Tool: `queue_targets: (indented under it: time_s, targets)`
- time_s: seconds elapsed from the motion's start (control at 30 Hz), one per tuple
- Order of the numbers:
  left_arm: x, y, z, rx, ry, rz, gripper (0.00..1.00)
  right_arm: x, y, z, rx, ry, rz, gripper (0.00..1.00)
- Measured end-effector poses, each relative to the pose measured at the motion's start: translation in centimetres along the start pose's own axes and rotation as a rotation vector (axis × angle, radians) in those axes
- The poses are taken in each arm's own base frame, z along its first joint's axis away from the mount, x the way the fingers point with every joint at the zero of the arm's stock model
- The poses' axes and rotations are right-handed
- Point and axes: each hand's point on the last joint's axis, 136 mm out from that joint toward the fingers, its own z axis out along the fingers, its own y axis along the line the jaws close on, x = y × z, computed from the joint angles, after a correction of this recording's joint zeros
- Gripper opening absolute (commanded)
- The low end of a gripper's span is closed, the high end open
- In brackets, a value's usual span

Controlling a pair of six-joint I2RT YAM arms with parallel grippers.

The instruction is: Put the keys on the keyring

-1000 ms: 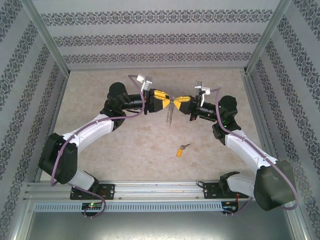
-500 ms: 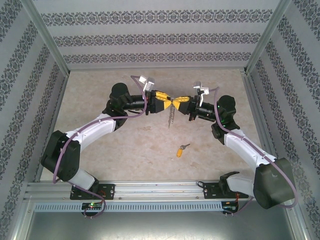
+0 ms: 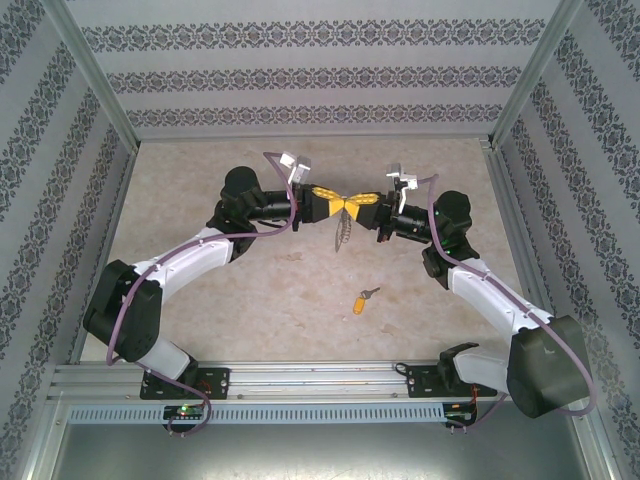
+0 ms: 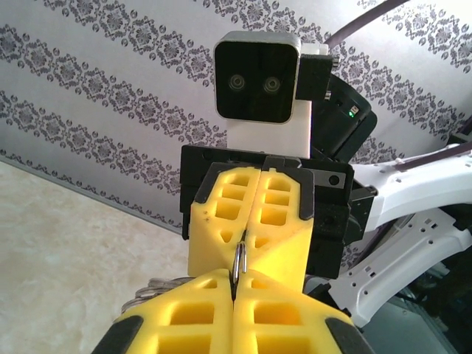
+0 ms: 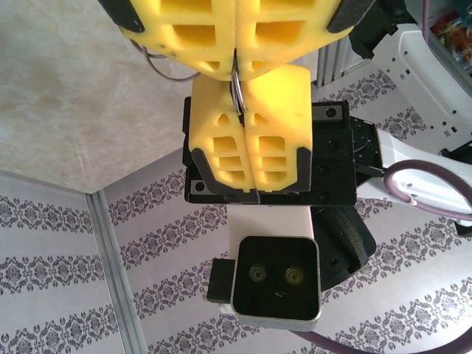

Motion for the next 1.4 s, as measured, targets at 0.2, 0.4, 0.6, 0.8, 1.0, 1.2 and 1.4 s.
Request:
queue_targets:
  time_s: [0.2, 0.4, 0.6, 0.8, 1.0, 1.2, 1.4]
  targets:
    - [0.6, 0.3, 0.2, -0.015, 0.049, 0.016, 0.0, -0.9, -1.6, -1.7, 0.084, -0.032, -0.003, 0.48]
    - [1.0, -0.2, 0.1, -0.034, 0.166, 0.088, 0.0, -1.0, -2.5, -3.2, 0.152, -0.036, 0.01, 0.48]
    - [0.9, -1.1, -0.3, -0.038, 0.274, 0.148, 0.0, 0.0, -1.9, -3.2, 0.122, 0.01, 0.023, 0.46]
    - [1.3, -1.7, -0.7, -0.035, 0.342, 0.161, 0.0, 1.1, -0.5, -2.5, 0.047, 0.065, 0.034, 0.46]
    - [2.7, -1.1, -0.9, -0.037, 0.39, 0.128, 0.0, 1.5, 1.0, -1.2, -0.022, 0.106, 0.021, 0.41]
    - [3.2, -1.2, -1.0, -0.035, 0.407, 0.114, 0.0, 1.5, 1.2, -0.6, -0.042, 0.118, 0.011, 0.34]
    - [3.2, -1.1, -1.0, -0.034, 0.408, 0.122, 0.0, 2.3, 0.9, -0.1, -0.047, 0.138, 0.032, 0.33]
